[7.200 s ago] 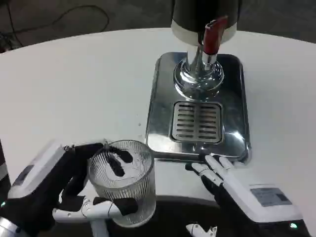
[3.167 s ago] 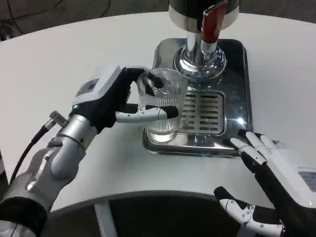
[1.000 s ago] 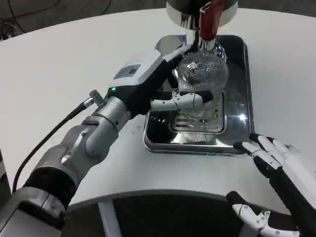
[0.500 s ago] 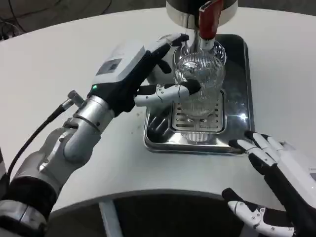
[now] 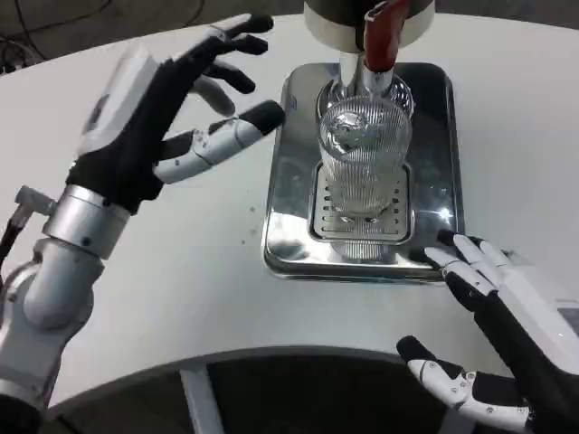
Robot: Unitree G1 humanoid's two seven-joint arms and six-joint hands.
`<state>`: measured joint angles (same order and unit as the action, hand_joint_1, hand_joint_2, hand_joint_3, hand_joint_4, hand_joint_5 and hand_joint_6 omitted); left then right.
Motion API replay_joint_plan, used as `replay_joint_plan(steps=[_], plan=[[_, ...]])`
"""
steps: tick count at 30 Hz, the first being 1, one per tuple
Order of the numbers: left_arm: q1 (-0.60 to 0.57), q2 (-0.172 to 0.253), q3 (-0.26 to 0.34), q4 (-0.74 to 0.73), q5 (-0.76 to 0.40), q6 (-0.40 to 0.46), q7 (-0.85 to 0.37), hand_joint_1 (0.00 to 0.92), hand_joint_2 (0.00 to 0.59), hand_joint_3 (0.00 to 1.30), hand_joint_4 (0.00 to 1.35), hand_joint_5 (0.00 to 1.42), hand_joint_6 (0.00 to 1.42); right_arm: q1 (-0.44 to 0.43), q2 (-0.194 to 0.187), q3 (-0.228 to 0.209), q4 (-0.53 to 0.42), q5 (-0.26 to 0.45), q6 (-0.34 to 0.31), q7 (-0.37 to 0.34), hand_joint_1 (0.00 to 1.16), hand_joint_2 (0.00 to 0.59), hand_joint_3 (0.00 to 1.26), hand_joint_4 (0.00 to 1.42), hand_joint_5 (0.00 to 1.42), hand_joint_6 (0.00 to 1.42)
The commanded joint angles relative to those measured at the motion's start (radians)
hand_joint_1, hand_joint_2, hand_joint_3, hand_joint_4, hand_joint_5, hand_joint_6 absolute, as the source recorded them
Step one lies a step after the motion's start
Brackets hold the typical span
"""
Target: Grasp the cup under the faucet to collect the drink, then remove the cup.
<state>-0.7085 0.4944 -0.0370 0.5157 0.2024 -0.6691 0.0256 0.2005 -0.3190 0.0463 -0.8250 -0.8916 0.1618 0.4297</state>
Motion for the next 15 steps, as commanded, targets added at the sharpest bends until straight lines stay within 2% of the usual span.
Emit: replay_joint_plan(steps=[1, 5, 8, 12, 15], plan=[[0.017, 0.008, 0.067, -0.108, -0.177, 0.037, -0.132, 0.059, 0.122, 0.35, 0.38, 0.43, 0.34, -0.001, 0.009, 0.012, 0.006, -0.005, 0.002, 0.001, 0.39, 0.399, 0.13, 0.0, 0.0, 0.0], [-0.037, 0.016, 0.089, -0.193, -0.405, 0.198, -0.361, 0.007, 0.113, 0.32, 0.28, 0.36, 0.29, -0.009, 0.014, 0.024, 0.006, -0.009, 0.003, 0.0, 0.39, 0.399, 0.13, 0.0, 0.0, 0.0], [-0.072, 0.015, 0.104, -0.22, -0.513, 0.321, -0.483, 0.0, 0.095, 0.27, 0.23, 0.31, 0.26, -0.009, 0.018, 0.026, 0.002, -0.006, 0.0, -0.007, 0.39, 0.399, 0.13, 0.0, 0.0, 0.0], [-0.138, 0.015, 0.121, -0.244, -0.62, 0.499, -0.614, 0.0, 0.069, 0.21, 0.17, 0.27, 0.23, -0.006, 0.022, 0.026, -0.005, -0.009, 0.0, -0.007, 0.39, 0.399, 0.14, 0.0, 0.0, 0.0], [-0.181, 0.009, 0.13, -0.247, -0.654, 0.596, -0.668, 0.0, 0.059, 0.15, 0.1, 0.23, 0.2, 0.001, 0.025, 0.023, -0.01, -0.009, -0.002, -0.008, 0.39, 0.401, 0.14, 0.0, 0.0, 0.0]])
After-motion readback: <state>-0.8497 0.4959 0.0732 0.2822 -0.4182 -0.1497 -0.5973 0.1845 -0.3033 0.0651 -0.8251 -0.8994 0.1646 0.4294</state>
